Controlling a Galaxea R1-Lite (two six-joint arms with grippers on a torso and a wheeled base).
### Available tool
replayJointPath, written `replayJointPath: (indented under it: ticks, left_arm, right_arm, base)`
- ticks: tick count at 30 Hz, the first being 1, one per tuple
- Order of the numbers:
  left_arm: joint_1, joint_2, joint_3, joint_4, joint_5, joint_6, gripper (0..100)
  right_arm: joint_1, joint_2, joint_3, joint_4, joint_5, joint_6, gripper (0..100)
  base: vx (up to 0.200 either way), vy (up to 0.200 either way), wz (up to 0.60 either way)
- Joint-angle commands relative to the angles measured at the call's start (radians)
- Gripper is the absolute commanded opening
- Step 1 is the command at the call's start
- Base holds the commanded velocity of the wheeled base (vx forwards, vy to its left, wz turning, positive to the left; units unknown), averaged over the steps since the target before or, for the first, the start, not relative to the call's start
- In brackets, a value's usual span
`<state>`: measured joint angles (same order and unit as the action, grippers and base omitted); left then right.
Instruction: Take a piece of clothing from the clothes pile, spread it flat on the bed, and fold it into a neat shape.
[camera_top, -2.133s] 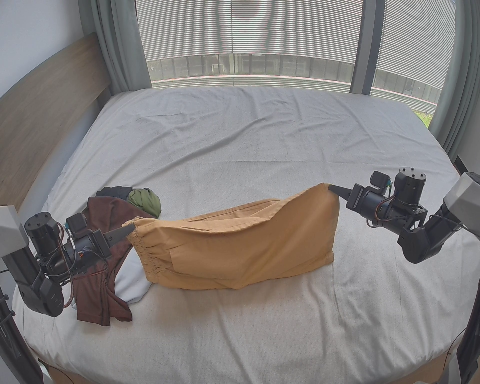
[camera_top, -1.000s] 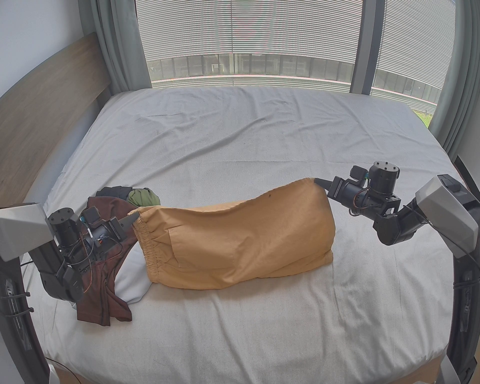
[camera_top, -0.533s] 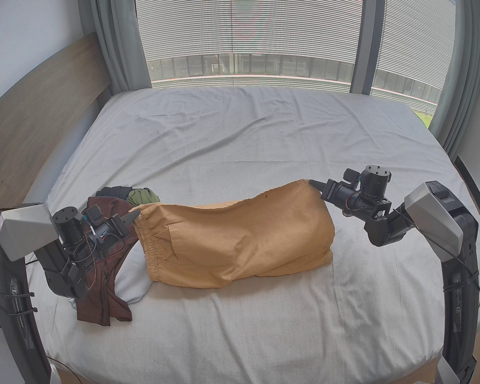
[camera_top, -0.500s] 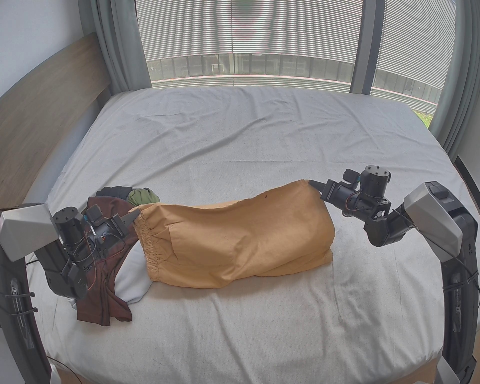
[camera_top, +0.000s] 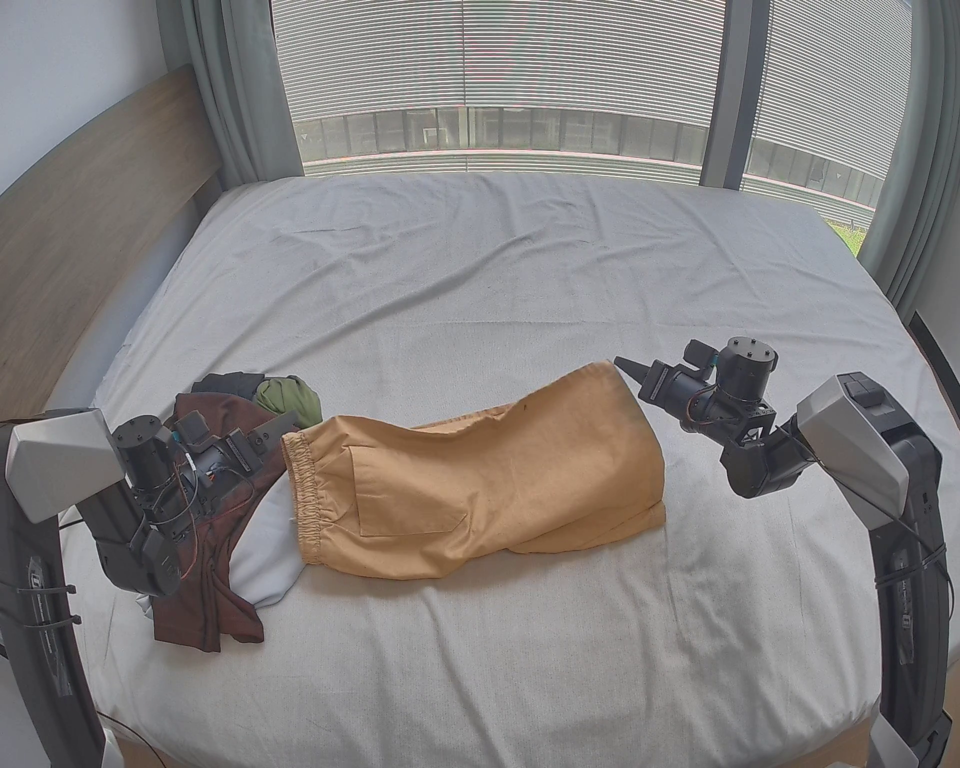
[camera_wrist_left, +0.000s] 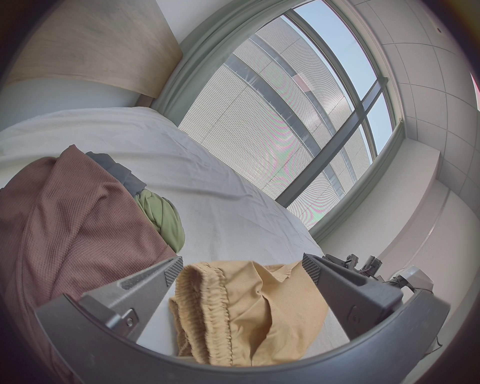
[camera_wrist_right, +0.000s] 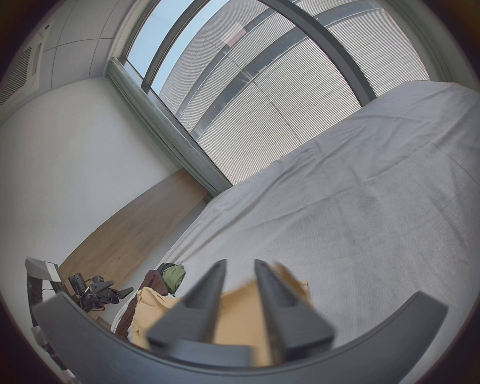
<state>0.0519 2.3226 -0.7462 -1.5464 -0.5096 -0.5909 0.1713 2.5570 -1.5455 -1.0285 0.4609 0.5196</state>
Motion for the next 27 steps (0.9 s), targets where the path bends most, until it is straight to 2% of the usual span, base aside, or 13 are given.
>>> replayJointPath:
  ticks: [1, 6, 10, 16, 21, 27]
  left_arm:
    - [0.002, 0.012, -0.027, 0.0, 0.02, 0.0, 100]
    - [0.003, 0.014, -0.044, 0.0, 0.052, -0.001, 100]
    - [0.005, 0.001, -0.036, 0.0, 0.052, -0.003, 100]
    - [-0.012, -0.078, 0.044, 0.0, 0.033, -0.032, 100]
    - [-0.049, -0.143, 0.128, -0.001, -0.037, -0.029, 100]
    - [-0.081, -0.173, 0.171, 0.0, -0.07, -0.023, 100]
  right_arm:
    - [0.002, 0.038, -0.045, -0.016, -0.007, 0.0, 100]
    - [0.004, 0.071, -0.099, -0.033, -0.042, 0.002, 100]
    - [0.007, 0.054, -0.062, -0.044, -0.045, 0.002, 100]
    - [0.022, -0.104, 0.208, -0.09, -0.047, -0.006, 100]
    - [0.034, -0.227, 0.455, -0.128, -0.048, -0.013, 100]
    - [0.017, -0.317, 0.683, -0.159, -0.048, -0.101, 100]
  base:
    - [0.0, 0.0, 0.0]
    - [0.0, 0.0, 0.0]
    - [0.0, 0.0, 0.0]
    - [0.0, 0.0, 0.0]
    - [0.0, 0.0, 0.0]
    - [0.0, 0.0, 0.0]
